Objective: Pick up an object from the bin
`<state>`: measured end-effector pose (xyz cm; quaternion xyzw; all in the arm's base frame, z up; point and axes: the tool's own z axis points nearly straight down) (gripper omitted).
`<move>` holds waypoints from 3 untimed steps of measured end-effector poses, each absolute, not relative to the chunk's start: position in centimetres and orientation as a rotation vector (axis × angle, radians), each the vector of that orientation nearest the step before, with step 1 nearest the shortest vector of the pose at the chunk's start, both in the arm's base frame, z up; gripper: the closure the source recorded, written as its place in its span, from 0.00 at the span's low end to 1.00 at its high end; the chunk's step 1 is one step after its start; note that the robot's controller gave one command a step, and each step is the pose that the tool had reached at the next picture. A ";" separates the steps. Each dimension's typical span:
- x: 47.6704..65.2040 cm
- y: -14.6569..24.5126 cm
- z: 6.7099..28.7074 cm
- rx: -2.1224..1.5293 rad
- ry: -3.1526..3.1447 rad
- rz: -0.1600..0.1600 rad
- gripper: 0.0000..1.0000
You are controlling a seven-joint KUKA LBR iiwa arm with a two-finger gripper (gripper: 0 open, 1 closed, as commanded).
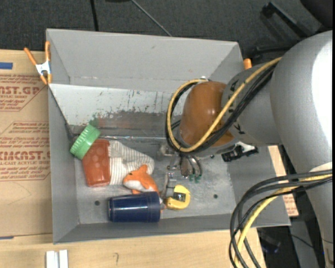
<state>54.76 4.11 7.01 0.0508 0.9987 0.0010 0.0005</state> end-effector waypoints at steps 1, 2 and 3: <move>54.8 4.1 7.0 0.160 3.136 0.003 0.00; 55.8 1.8 7.0 0.170 3.134 0.001 1.00; 55.8 1.8 7.0 0.170 3.135 0.002 0.00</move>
Offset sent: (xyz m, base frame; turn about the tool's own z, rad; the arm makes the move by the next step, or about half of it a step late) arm 0.0098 -0.0243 -0.0001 0.0068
